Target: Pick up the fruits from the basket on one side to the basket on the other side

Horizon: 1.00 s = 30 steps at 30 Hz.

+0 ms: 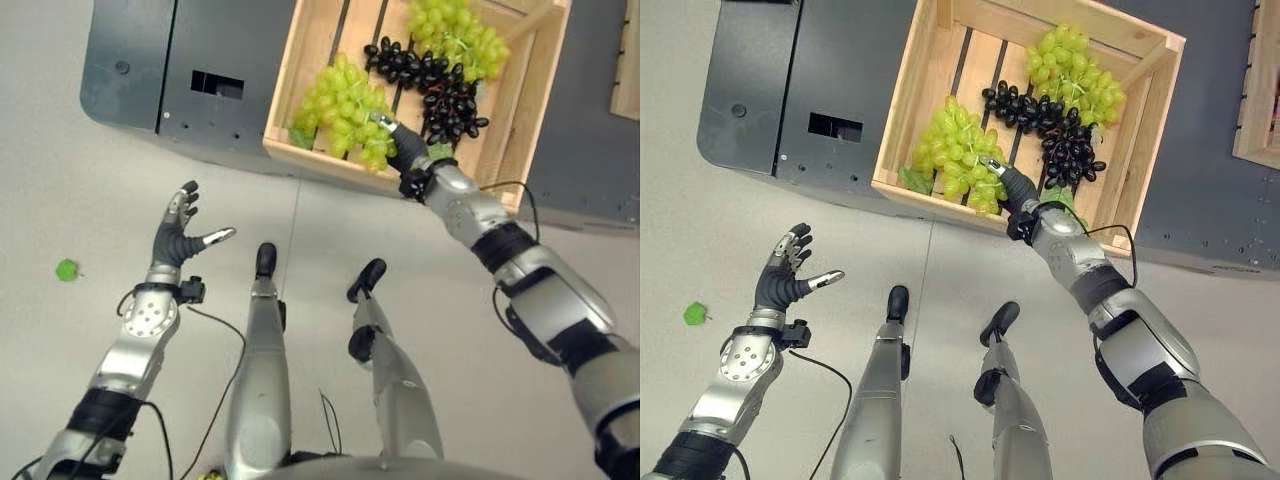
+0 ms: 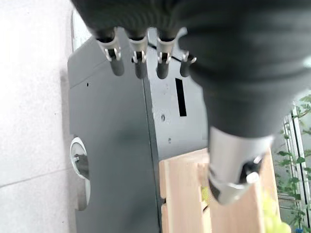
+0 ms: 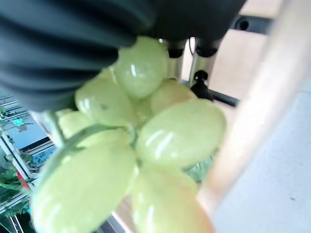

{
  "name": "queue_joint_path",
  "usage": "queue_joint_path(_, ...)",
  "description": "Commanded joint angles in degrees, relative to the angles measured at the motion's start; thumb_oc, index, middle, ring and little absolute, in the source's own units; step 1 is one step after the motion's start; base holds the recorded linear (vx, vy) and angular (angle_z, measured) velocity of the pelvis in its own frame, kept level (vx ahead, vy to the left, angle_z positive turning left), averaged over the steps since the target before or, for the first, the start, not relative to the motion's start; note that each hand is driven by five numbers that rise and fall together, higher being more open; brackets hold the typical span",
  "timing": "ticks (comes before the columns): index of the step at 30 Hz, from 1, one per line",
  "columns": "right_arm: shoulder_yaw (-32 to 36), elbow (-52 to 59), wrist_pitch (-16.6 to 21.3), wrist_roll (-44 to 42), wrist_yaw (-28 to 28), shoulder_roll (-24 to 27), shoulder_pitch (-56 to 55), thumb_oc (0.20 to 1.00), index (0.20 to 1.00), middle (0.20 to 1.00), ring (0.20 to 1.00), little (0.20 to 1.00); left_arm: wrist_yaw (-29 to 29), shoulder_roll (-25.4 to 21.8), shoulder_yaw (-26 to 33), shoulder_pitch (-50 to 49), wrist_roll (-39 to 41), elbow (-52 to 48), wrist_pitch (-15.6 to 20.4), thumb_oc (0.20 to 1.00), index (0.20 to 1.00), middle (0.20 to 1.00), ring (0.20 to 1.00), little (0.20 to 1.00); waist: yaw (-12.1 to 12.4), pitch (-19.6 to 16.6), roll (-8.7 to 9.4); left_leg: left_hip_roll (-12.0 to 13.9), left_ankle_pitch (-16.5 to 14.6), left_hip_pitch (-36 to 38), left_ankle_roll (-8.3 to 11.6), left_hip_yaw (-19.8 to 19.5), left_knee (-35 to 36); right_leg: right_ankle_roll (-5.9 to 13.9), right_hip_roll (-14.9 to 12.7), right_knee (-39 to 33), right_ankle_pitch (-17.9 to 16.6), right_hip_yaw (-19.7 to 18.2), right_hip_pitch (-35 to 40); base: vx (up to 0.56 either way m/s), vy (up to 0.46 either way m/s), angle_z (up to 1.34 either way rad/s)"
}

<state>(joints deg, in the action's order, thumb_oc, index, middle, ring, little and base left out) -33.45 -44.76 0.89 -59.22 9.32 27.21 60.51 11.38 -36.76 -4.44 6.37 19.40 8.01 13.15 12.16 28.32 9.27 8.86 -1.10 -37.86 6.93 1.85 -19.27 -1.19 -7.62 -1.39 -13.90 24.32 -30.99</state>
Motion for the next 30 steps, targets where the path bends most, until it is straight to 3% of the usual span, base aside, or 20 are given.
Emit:
queue_joint_path(1,2.86,6.15,2.98,-3.30,2.86,2.47,2.88,0.200,0.200,0.200,0.200,0.200,-0.95,-0.26,1.55,-2.21,0.95,-2.72,3.40,1.000,1.000,1.000,1.000,1.000,2.45,1.47,-2.25,-4.32,2.89,6.34,-2.03,0.39,8.06,11.48,-6.89,6.97,6.78,1.62,6.87,0.00,0.000,0.00)
queue_joint_path(11,4.56,14.43,2.44,-5.96,5.21,4.64,-1.09,0.200,0.200,0.200,0.200,0.200,-3.07,0.27,3.22,-4.03,0.56,-2.82,3.35,1.000,1.000,1.000,1.000,1.000,2.91,1.47,-2.50,-4.72,2.95,12.93,-2.04,1.05,9.53,11.80,-7.48,5.77,6.63,2.04,13.25,-0.01,0.002,0.00)
queue_joint_path(12,5.28,15.65,2.58,-6.64,5.43,4.76,-1.98,0.200,0.200,0.200,0.200,0.200,-3.41,0.29,3.43,-4.30,0.28,-2.96,3.28,1.000,1.000,1.000,1.000,1.000,2.77,1.47,-2.28,-5.10,4.26,12.76,-2.51,1.50,9.53,11.18,-7.98,5.49,5.53,2.85,13.32,-0.07,0.016,0.03)
queue_joint_path(16,4.98,21.52,1.94,-6.31,7.19,7.22,-4.64,0.200,0.200,0.200,0.200,0.200,-4.93,-0.10,4.68,-5.72,-0.43,-2.63,3.12,1.000,1.000,1.000,1.000,1.000,3.21,1.07,-2.00,-4.56,3.07,17.02,-1.95,1.19,10.41,11.90,-7.35,5.00,6.78,2.71,17.37,0.00,-0.011,0.02)
queue_joint_path(17,5.04,21.60,1.95,-6.29,7.16,7.31,-4.70,0.200,0.200,0.200,0.200,0.200,-4.95,-0.09,4.65,-5.73,-0.44,-2.72,3.13,1.000,1.000,1.000,1.000,1.000,3.17,1.46,-1.94,-4.93,4.40,16.51,-2.42,1.60,10.36,11.25,-7.83,4.89,5.76,3.39,17.04,0.02,-0.037,0.06)
queue_joint_path(22,4.27,29.19,2.00,-7.09,9.12,13.79,-6.64,0.200,0.200,0.200,0.200,0.200,-6.50,-0.67,5.47,-7.11,-1.26,-2.83,3.21,1.000,1.000,1.000,1.000,1.000,2.59,-1.69,-0.75,-4.58,5.53,18.72,-1.96,1.02,12.55,11.37,-7.45,4.17,6.09,5.16,19.33,0.00,-0.031,0.10)
queue_joint_path(30,6.07,35.22,2.70,-8.82,9.86,16.70,-9.78,0.200,0.200,0.200,0.200,0.200,-7.60,-1.23,7.19,-9.06,-1.52,-2.44,3.02,1.000,1.000,1.000,1.000,1.000,2.04,-6.05,0.41,-4.26,6.30,21.56,-1.39,0.63,14.91,11.54,-6.49,3.05,6.64,6.88,22.39,0.02,-0.017,0.03)
